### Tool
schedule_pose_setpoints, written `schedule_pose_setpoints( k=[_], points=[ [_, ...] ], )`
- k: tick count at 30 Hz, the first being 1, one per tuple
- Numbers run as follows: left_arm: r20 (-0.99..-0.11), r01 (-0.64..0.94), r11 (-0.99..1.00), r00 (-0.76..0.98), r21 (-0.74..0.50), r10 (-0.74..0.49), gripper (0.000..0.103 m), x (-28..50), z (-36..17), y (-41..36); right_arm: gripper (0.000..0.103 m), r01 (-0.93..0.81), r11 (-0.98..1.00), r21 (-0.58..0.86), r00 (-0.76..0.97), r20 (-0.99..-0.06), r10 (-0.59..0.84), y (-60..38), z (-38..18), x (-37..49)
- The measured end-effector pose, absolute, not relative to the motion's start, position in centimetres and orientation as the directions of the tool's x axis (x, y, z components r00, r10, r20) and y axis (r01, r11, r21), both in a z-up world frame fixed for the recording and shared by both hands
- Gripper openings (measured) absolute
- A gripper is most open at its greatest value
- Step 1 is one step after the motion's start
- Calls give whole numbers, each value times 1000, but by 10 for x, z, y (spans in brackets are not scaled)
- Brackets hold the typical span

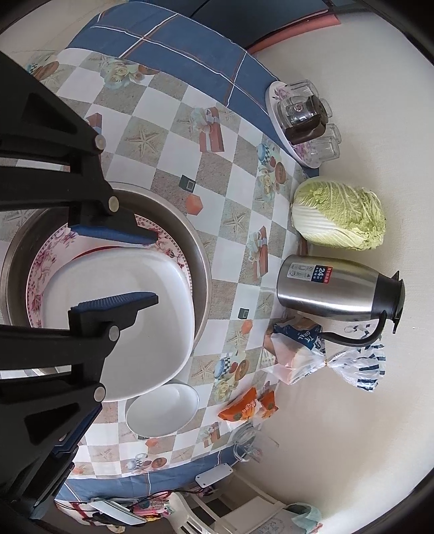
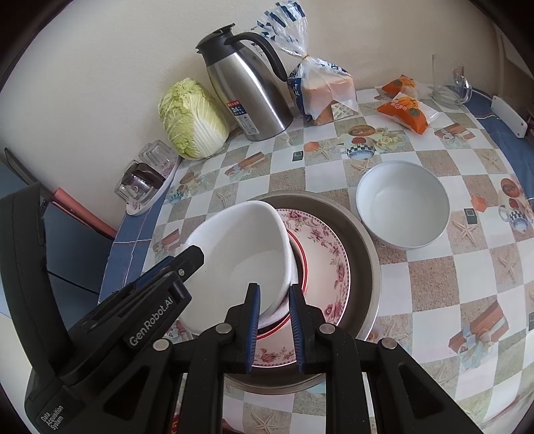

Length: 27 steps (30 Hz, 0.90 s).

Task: Organize plates and bowls
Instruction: 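Lower the white square bowl into the red-rimmed bowl with both grippers, then open both grippers and withdraw from the white square bowl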

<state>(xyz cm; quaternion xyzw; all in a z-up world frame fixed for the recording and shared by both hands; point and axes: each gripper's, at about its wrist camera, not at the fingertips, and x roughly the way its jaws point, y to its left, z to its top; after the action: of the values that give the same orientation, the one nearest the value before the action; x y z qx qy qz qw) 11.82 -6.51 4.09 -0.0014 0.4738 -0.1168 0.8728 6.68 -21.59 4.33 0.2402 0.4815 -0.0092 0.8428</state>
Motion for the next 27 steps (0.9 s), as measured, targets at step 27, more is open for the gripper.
schedule_pose_setpoints(
  k=[27],
  points=[
    [-815, 193, 976, 546, -105, -195, 68, 113, 52, -61, 21, 244, 879, 409, 559, -800, 218, -223, 55, 61]
  ],
)
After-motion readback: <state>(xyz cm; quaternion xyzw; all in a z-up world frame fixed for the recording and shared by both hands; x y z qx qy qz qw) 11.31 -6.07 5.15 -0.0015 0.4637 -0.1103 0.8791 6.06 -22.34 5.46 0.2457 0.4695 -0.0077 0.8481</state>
